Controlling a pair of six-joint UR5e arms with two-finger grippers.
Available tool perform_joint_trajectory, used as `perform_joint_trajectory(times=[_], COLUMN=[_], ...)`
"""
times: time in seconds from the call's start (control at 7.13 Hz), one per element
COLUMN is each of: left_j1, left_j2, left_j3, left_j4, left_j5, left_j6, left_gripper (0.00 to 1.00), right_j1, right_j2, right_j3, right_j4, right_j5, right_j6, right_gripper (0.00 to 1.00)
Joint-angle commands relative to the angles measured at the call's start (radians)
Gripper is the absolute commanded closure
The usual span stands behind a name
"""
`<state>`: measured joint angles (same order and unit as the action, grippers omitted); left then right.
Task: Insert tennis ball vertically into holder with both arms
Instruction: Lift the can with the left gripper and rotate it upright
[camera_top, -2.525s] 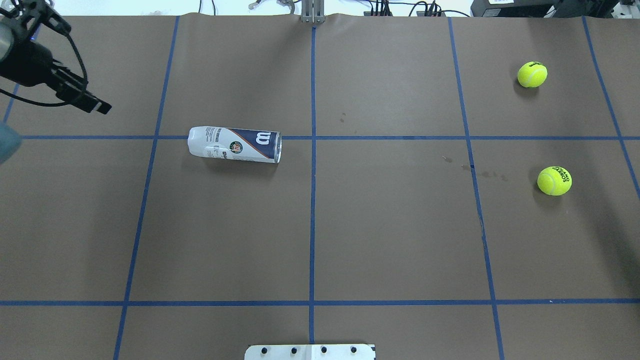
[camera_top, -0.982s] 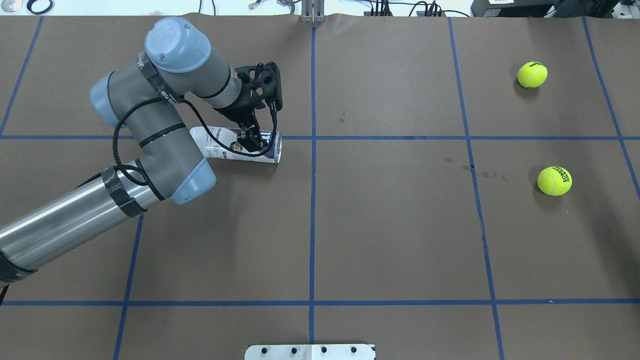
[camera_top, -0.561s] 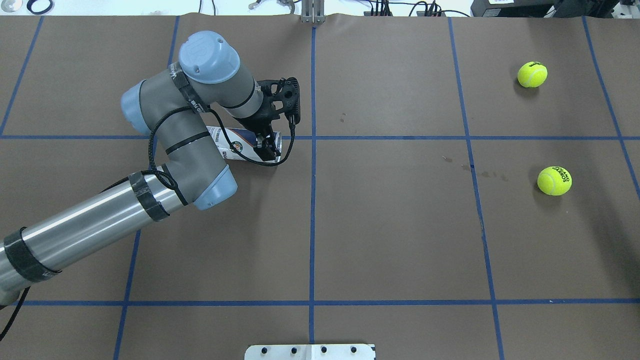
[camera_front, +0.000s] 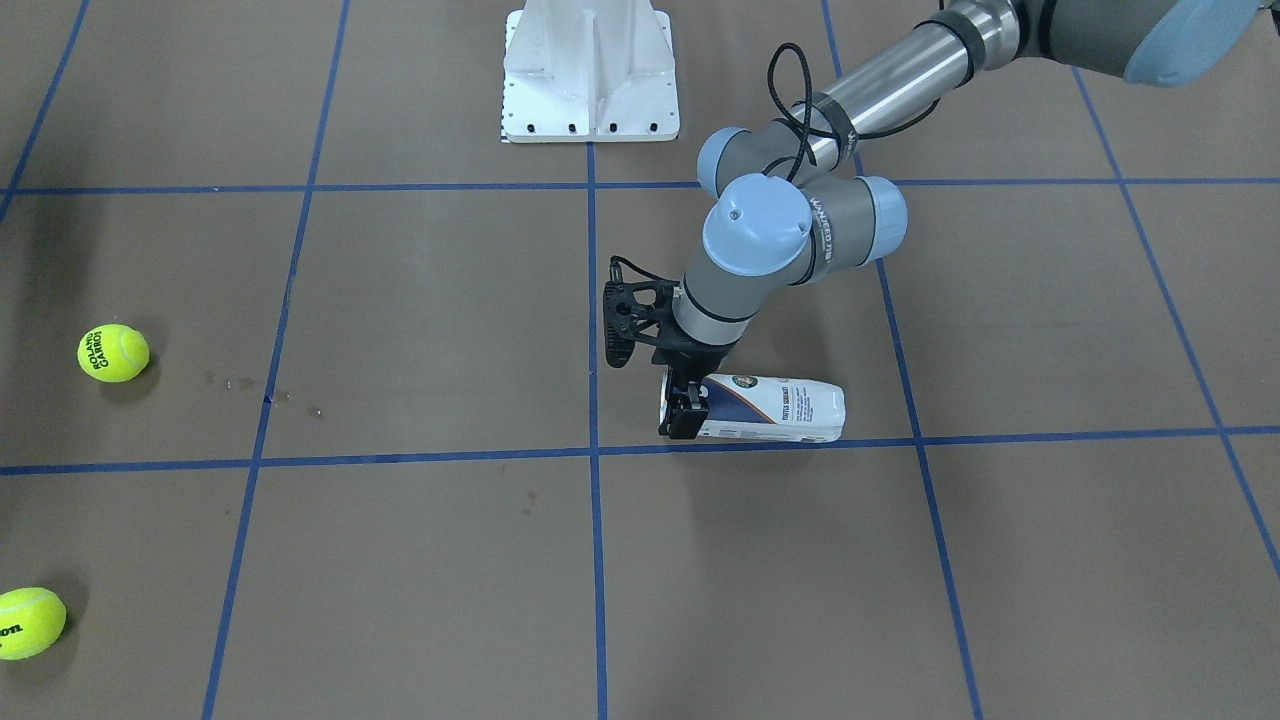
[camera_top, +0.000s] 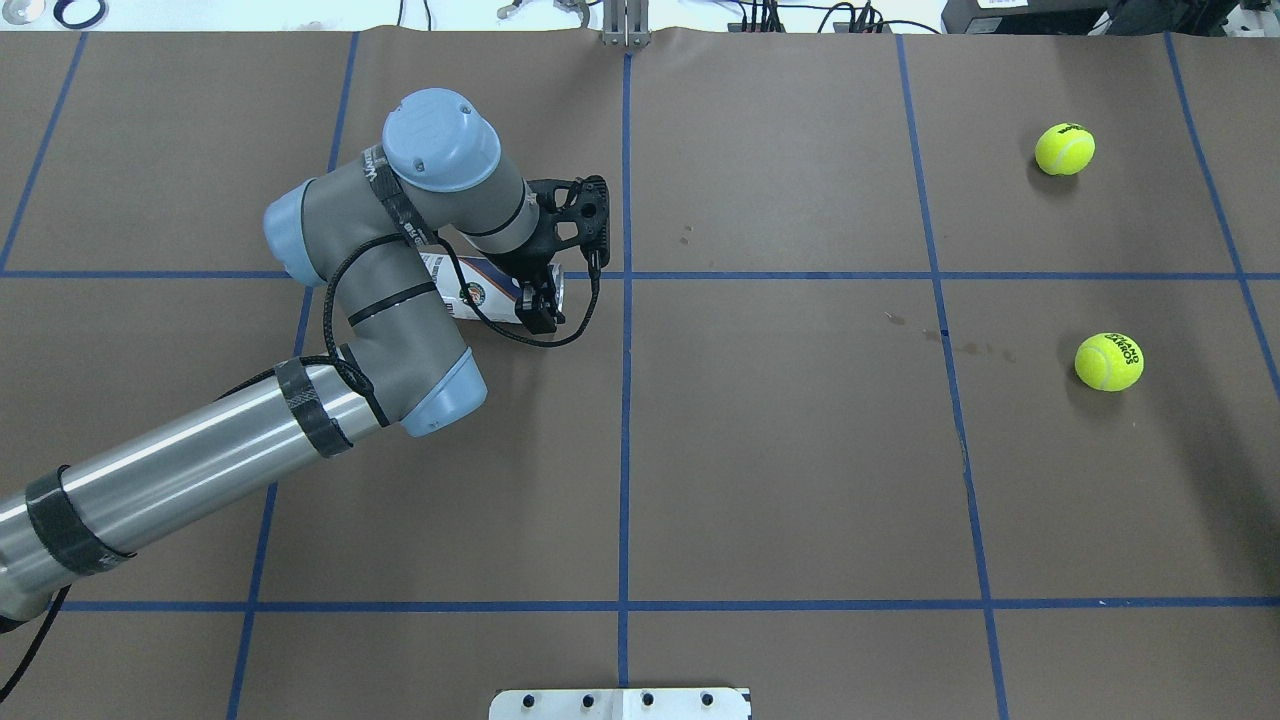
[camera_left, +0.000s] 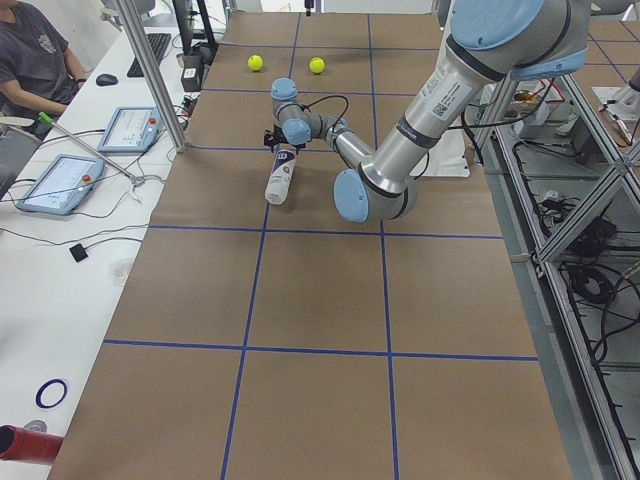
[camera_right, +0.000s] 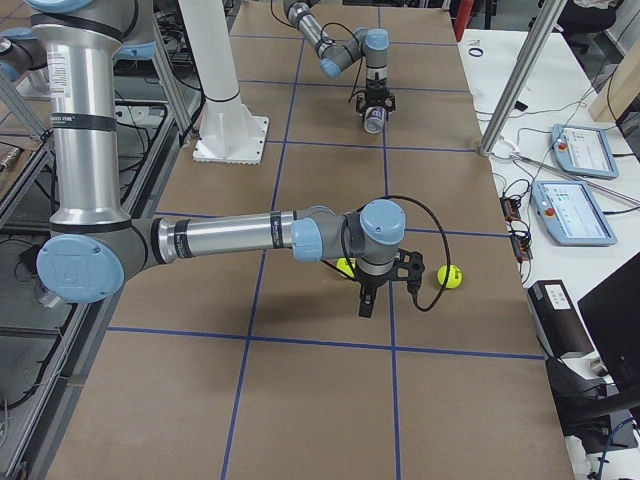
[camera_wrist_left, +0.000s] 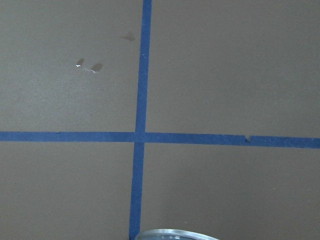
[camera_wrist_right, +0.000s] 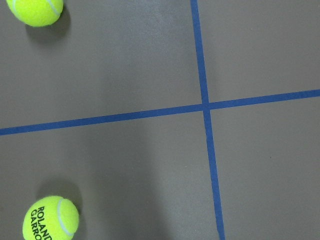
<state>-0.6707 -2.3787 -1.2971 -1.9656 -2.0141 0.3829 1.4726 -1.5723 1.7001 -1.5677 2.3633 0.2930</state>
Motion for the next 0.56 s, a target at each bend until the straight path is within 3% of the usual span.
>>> perform_joint_trajectory(times=[0.0, 0.42], left_j1=[0.006, 0.033], left_j2=[0.003, -0.002], left_j3=[0.004, 0.028], left_j4=[0.001, 0.001], left_j5=[0.003, 0.046], left_j6=[0.001, 0.002], left_gripper=[0.01, 0.01], right_j1=[0.000, 0.000], right_j2=[-0.002, -0.005], right_j3=[0.001, 0.000], right_j4=[0.000, 0.000], right_j5=[0.000, -0.001], right_j6=[0.000, 0.000], right_gripper=[0.00, 0.00])
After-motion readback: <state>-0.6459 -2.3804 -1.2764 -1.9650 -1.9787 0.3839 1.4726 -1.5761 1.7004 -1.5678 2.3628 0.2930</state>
